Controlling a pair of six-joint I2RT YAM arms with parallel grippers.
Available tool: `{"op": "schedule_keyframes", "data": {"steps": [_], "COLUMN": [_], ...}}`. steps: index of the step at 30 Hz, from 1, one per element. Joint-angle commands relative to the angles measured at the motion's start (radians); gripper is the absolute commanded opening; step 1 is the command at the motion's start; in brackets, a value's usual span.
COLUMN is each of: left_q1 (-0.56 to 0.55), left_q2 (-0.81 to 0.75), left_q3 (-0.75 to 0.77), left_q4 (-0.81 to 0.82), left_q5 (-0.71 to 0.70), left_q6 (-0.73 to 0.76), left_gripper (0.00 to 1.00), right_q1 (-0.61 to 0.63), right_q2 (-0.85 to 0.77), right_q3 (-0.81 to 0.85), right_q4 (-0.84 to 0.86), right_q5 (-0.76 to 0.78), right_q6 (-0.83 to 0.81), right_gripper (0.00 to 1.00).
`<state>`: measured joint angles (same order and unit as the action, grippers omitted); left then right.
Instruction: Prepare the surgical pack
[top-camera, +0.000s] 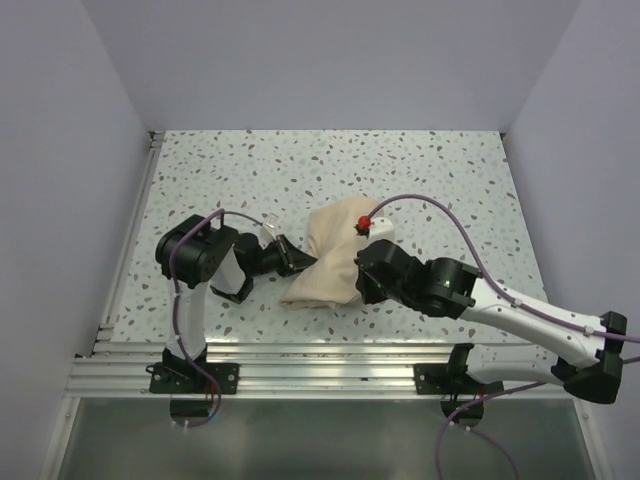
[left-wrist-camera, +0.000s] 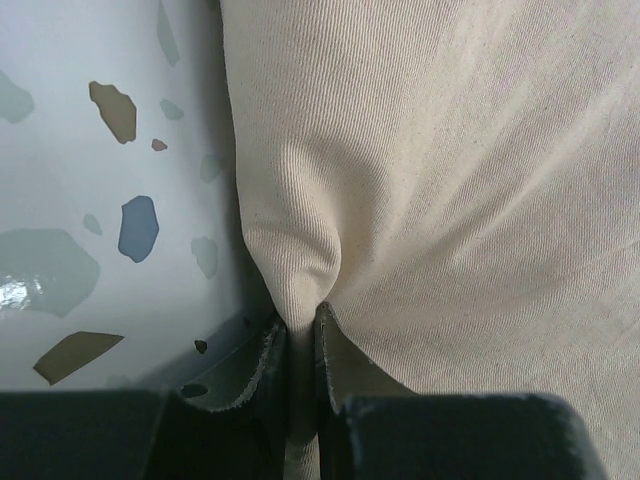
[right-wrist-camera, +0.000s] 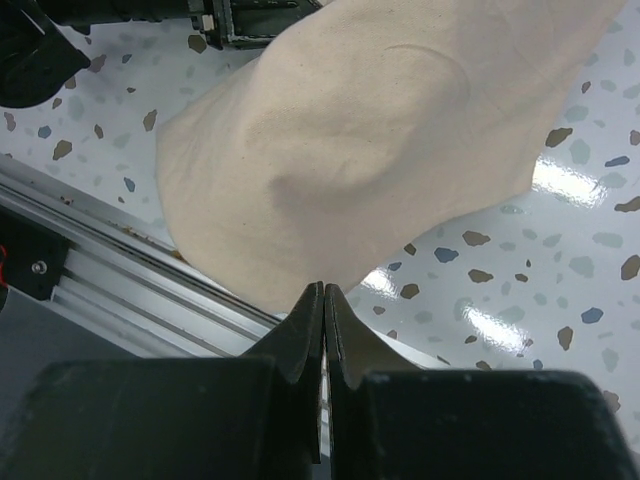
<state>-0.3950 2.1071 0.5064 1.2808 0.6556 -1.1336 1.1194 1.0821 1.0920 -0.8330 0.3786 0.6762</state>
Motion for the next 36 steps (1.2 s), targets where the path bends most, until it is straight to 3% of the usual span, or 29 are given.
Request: {"op": "schedule_keyframes", "data": {"steps": [1, 13, 18, 23, 36], "left_q1": [-0.005, -0.005, -0.005, -0.004, -0.004], "left_q2": [0.033, 0.039, 0.044, 0.045, 0.027], "left_q3": [-0.042, -0.042, -0.04, -0.04, -0.045], "left_q4": [-0.205, -0.199, -0.196, -0.193, -0.201], "left_q5": [-0.054, -0.056, -0.057, -0.054, -0.054], "left_q6": [0.103, 0.101, 0.1, 0.1, 0.101], "left_gripper": [0.0, 0.0, 0.0, 0.0, 0.0], "right_q1": [0.006, 0.102, 0.109, 0.105, -0.035], "right_q2": [0.028, 0.179, 0.15, 0.07, -0.03], "right_q3": [0.002, -0.075, -0.092, -0.055, -0.017], "right_q4": [0.077, 0.176, 0.15, 0.046, -0.02], "right_q5": [-0.007, -0.083, -0.063, 0.071, 0.111], "right_q6": [-0.009, 0.045, 0.071, 0.086, 0.028], "right_gripper": [0.0, 0.0, 0.0, 0.0, 0.0]}}
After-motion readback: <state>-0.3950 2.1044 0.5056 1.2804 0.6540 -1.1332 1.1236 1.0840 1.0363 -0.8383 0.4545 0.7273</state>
